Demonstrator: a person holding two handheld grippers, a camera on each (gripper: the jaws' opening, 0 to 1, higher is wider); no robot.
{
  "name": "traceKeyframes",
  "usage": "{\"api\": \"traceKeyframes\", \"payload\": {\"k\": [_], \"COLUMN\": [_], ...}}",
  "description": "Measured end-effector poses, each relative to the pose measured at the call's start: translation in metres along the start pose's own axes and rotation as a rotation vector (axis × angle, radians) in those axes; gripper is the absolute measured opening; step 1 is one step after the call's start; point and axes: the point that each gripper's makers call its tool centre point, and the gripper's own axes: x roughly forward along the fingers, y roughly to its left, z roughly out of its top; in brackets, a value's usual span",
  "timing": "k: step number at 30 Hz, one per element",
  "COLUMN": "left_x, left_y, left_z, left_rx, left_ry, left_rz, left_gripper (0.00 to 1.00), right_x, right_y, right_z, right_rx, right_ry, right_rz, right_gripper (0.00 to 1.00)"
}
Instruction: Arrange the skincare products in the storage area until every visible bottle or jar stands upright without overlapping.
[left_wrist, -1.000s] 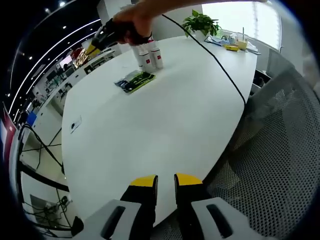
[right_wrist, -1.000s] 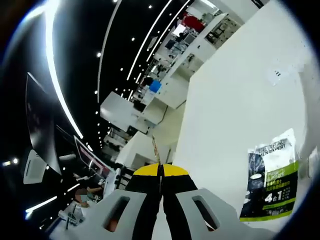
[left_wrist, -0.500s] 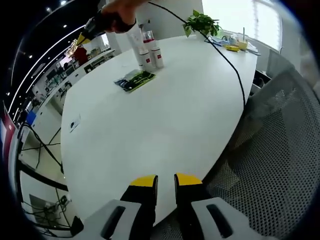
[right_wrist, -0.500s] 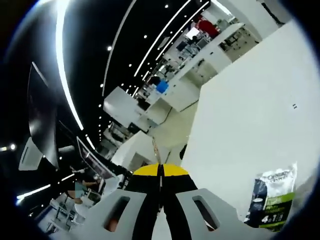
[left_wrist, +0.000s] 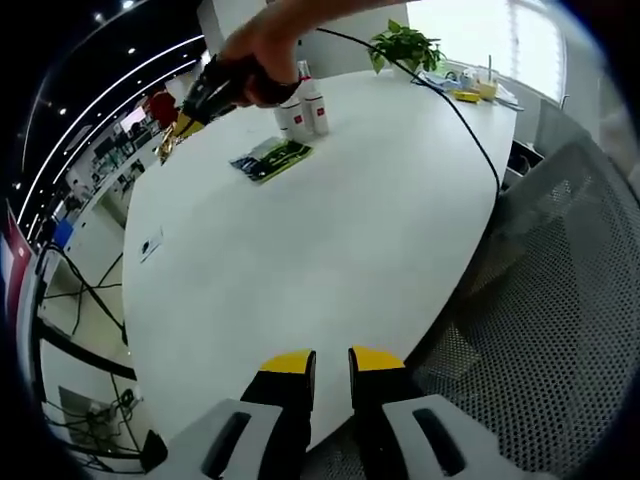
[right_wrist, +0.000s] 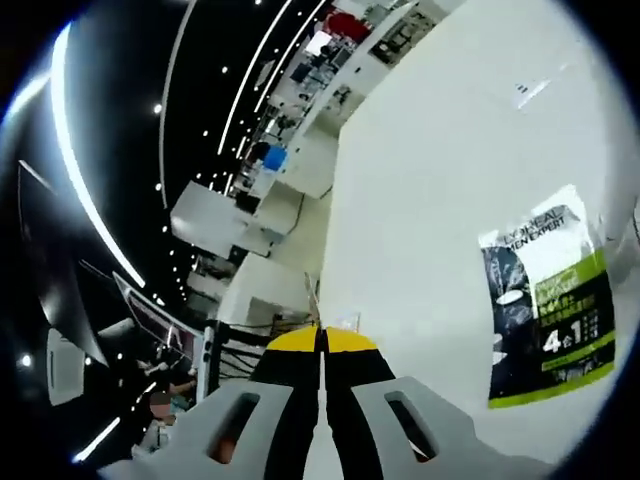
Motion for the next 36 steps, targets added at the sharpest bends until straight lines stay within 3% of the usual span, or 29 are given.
{"api": "traceKeyframes", "payload": {"k": [6, 12, 26, 36], "left_x": [0.000, -0.001, -0.001, -0.001], "left_y": [0.000, -0.001, 0.000, -0.001], "left_z": [0.001, 0.001, -0.002, -0.003], "left_rx": [-0.009, -0.010, -0.015, -0.017], "left_ry": [-0.008, -0.005, -0.001, 0.004], "left_rz": [-0.001, -0.004, -0.005, -0.007], "left_gripper": [0.14, 0.14, 0.14, 0.14], "right_x": [0.004, 0.007, 0.017, 0.017], "right_y": [-0.030, -0.060, -0.097, -0.106], "right_z": [-0.012, -0.008, -0.006, -0.001], "right_rx": [0.012, 0.012, 0.078, 0.071], "right_ry": [0.024, 0.019, 0.018, 0.011], "right_rz": [-0.071, -0.146, -0.254, -0.289], "right_gripper": [0.00, 0.00, 0.00, 0.01]}}
